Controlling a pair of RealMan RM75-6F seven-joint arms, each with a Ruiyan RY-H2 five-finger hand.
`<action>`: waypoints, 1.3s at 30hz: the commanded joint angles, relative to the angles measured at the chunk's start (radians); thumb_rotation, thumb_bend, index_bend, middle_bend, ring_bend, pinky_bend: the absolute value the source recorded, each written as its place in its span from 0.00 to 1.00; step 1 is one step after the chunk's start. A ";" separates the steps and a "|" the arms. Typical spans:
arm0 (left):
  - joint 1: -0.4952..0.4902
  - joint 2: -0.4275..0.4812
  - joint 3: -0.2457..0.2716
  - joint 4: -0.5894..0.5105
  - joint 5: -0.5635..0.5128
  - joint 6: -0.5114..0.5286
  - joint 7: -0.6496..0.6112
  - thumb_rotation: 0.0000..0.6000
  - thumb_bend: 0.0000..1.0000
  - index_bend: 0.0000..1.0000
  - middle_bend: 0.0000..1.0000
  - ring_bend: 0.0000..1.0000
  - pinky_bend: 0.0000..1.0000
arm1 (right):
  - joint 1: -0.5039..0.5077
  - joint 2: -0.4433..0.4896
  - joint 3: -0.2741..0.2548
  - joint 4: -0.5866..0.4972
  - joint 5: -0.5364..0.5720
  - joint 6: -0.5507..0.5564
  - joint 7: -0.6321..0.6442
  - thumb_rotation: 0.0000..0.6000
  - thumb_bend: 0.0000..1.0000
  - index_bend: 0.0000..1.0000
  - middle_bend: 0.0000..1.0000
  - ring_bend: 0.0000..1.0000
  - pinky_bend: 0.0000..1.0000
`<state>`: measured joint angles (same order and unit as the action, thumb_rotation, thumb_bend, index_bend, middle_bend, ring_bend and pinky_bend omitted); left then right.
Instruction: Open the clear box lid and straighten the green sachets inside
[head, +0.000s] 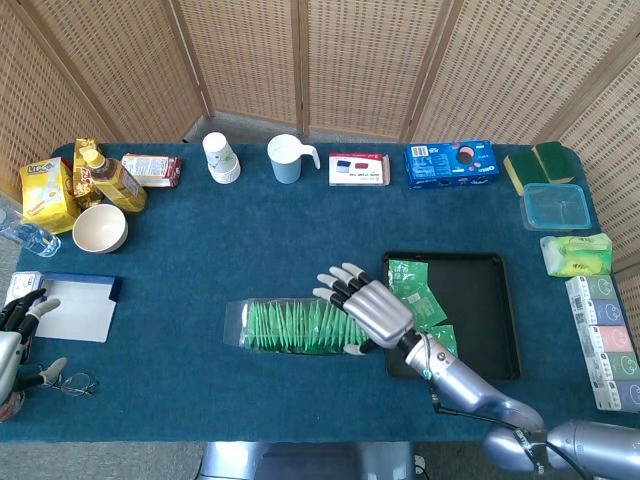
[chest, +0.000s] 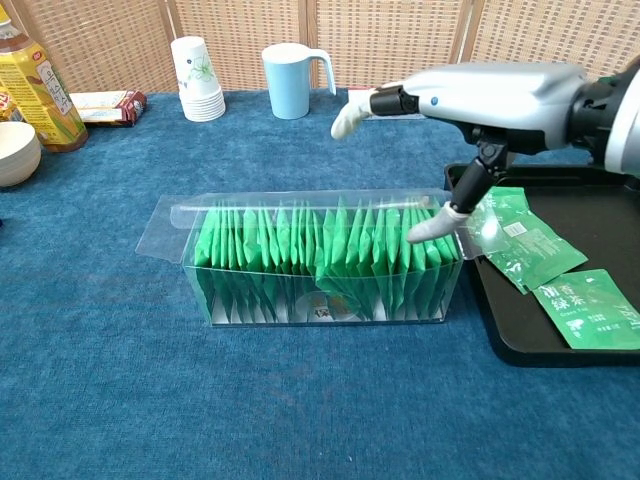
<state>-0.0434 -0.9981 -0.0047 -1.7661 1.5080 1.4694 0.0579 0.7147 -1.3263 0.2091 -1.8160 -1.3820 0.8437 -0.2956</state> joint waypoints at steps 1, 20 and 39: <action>0.000 -0.001 0.000 0.002 -0.001 0.000 -0.002 1.00 0.16 0.19 0.11 0.13 0.33 | 0.010 -0.010 -0.001 0.005 0.015 0.006 -0.021 0.88 0.16 0.16 0.05 0.00 0.00; 0.005 -0.002 0.005 0.017 0.000 0.008 -0.020 0.99 0.16 0.19 0.11 0.13 0.33 | 0.038 -0.058 0.010 0.022 0.069 0.087 -0.087 0.88 0.18 0.23 0.08 0.00 0.00; 0.010 -0.008 0.008 0.037 -0.001 0.013 -0.044 0.99 0.16 0.19 0.11 0.13 0.33 | 0.151 -0.002 0.061 0.065 0.278 -0.042 -0.153 0.92 0.44 0.21 0.08 0.01 0.00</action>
<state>-0.0334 -1.0055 0.0032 -1.7295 1.5067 1.4816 0.0145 0.8461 -1.3406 0.2641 -1.7590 -1.1371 0.8300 -0.4406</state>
